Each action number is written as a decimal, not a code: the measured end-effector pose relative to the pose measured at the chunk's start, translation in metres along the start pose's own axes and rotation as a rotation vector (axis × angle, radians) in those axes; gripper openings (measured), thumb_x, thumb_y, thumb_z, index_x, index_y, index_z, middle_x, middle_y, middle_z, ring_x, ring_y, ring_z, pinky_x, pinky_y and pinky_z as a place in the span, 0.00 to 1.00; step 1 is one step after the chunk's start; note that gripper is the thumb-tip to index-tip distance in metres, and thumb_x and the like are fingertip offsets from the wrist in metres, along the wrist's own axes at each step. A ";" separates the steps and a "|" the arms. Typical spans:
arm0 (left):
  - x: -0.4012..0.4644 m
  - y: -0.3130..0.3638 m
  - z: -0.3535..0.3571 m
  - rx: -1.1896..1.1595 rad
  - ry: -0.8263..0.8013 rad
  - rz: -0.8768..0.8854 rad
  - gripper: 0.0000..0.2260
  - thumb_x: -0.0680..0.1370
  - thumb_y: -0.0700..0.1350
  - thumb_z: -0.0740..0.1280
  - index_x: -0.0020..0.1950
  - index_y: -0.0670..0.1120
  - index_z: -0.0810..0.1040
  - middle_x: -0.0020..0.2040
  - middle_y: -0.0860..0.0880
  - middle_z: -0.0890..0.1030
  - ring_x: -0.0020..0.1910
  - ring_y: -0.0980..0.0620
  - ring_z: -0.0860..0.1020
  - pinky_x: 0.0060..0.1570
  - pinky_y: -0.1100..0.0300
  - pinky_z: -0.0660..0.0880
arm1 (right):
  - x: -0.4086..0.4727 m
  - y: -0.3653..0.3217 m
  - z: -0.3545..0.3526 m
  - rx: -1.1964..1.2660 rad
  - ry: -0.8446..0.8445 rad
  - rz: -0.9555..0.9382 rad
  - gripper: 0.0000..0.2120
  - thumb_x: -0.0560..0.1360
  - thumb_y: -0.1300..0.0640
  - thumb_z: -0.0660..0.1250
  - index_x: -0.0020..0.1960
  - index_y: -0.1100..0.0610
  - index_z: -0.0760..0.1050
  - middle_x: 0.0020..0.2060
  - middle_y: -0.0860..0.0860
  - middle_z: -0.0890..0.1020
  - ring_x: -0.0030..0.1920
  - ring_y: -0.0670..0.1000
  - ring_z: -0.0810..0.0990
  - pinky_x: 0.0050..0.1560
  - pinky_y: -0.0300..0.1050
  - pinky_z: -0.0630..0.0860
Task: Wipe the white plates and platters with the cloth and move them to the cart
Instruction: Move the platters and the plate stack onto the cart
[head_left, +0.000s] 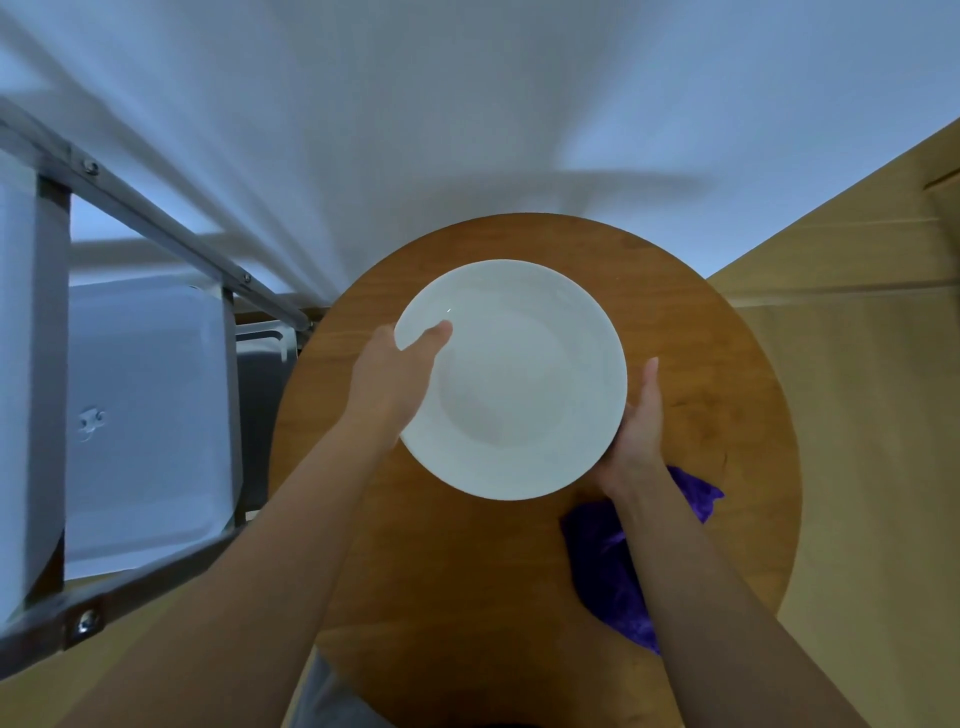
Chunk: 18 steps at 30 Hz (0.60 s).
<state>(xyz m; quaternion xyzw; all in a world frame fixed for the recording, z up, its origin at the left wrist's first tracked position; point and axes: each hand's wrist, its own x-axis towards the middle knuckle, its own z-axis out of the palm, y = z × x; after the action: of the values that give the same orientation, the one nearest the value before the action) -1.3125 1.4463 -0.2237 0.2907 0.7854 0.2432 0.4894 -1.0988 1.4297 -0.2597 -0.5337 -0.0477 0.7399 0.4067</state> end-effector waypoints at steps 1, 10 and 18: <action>0.001 0.001 -0.001 0.010 -0.005 0.000 0.31 0.75 0.62 0.62 0.73 0.48 0.61 0.61 0.51 0.69 0.53 0.51 0.68 0.45 0.54 0.68 | 0.000 -0.001 0.000 0.002 0.002 0.005 0.34 0.71 0.27 0.50 0.56 0.49 0.81 0.56 0.55 0.82 0.58 0.59 0.79 0.64 0.58 0.70; -0.013 -0.014 -0.013 0.069 -0.058 0.134 0.22 0.76 0.58 0.64 0.69 0.55 0.65 0.47 0.64 0.71 0.43 0.61 0.72 0.32 0.69 0.67 | -0.018 0.012 0.005 -0.011 0.040 -0.094 0.32 0.75 0.31 0.46 0.58 0.47 0.79 0.56 0.52 0.82 0.56 0.54 0.81 0.56 0.52 0.75; -0.015 -0.019 -0.010 0.034 -0.097 0.135 0.30 0.75 0.60 0.64 0.73 0.54 0.59 0.56 0.58 0.69 0.51 0.55 0.72 0.35 0.67 0.68 | -0.018 0.024 0.016 -0.040 0.045 -0.194 0.22 0.78 0.37 0.49 0.62 0.45 0.74 0.56 0.49 0.82 0.57 0.53 0.80 0.54 0.52 0.78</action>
<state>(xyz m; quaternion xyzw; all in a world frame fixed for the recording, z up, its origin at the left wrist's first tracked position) -1.3202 1.4213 -0.2231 0.3628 0.7433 0.2477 0.5045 -1.1240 1.4077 -0.2514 -0.5511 -0.1049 0.6836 0.4668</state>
